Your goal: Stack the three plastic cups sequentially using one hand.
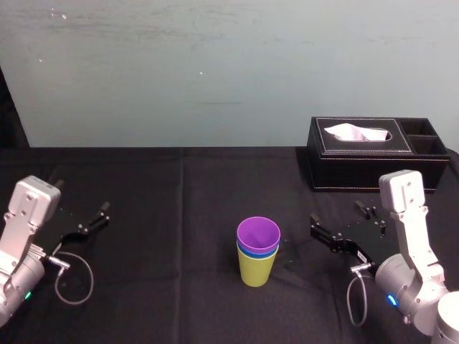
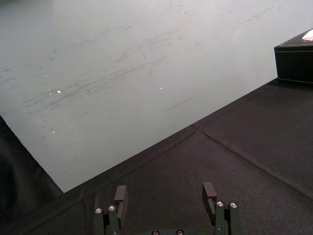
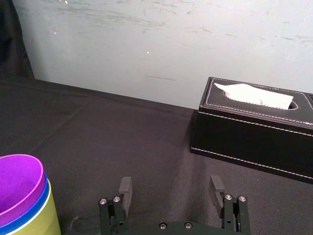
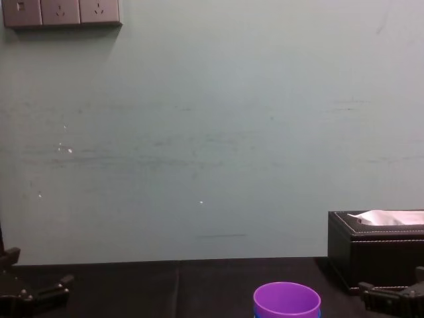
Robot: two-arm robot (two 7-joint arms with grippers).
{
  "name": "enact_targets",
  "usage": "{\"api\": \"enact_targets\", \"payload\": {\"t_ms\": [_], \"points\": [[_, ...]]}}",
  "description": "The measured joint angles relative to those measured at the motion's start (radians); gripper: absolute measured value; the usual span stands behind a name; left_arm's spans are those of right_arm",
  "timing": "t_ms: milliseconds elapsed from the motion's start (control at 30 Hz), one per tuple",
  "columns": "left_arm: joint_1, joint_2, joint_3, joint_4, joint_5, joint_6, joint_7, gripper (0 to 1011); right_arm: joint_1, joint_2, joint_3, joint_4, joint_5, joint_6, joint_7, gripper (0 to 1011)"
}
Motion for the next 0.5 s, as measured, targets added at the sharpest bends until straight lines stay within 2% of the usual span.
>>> {"api": "enact_targets", "payload": {"t_ms": [500], "points": [[0.0, 0.0, 0.0, 0.0, 0.0, 0.0, 0.0, 1000, 0.0, 0.0, 0.0, 0.0, 0.0, 0.0, 0.0, 1002]]}}
